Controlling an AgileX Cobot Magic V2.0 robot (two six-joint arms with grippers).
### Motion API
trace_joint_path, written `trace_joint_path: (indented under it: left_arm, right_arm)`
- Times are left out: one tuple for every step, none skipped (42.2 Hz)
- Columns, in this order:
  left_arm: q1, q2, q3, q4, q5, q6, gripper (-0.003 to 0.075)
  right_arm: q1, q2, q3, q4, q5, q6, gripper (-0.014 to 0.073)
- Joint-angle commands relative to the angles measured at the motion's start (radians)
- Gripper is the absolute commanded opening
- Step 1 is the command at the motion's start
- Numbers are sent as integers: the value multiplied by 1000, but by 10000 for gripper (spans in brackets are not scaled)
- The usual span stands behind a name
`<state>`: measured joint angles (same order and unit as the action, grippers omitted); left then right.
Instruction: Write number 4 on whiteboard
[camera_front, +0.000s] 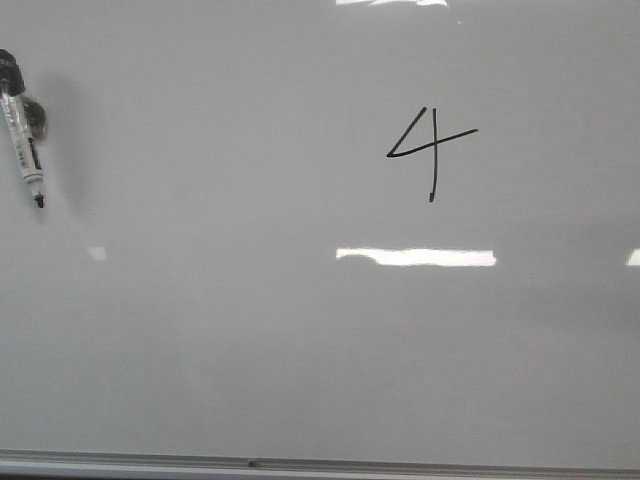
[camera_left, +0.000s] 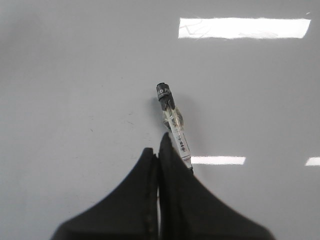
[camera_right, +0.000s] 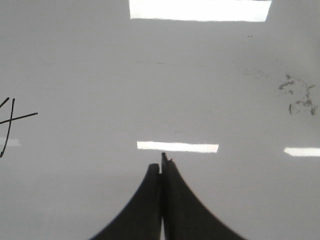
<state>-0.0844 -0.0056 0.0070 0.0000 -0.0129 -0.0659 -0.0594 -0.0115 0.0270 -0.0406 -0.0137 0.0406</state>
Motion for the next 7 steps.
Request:
trace_joint_path:
  left_arm:
    - [-7, -14, 5, 0, -82, 0, -20]
    - [-7, -14, 5, 0, -82, 0, -20]
    - [-7, -14, 5, 0, -82, 0, -20]
    - [-7, -14, 5, 0, -82, 0, -20]
    - [-7, -14, 5, 0, -82, 0, -20]
    - [-7, -14, 5, 0, -82, 0, -20]
    - [-7, -14, 5, 0, -82, 0, -20]
  right_arm:
    - [-6, -18, -15, -15, -88, -4, -69]
    - [-6, -18, -15, -15, -88, -4, -69]
    - [-6, -18, -15, -15, -88, -4, -69]
    - [-6, -18, -15, -15, -88, -4, -69]
    - [-6, -18, -15, -15, -88, -4, -69]
    - [-6, -18, -15, -15, -88, -4, -69]
    - [-6, -18, -15, -15, -88, -4, -69]
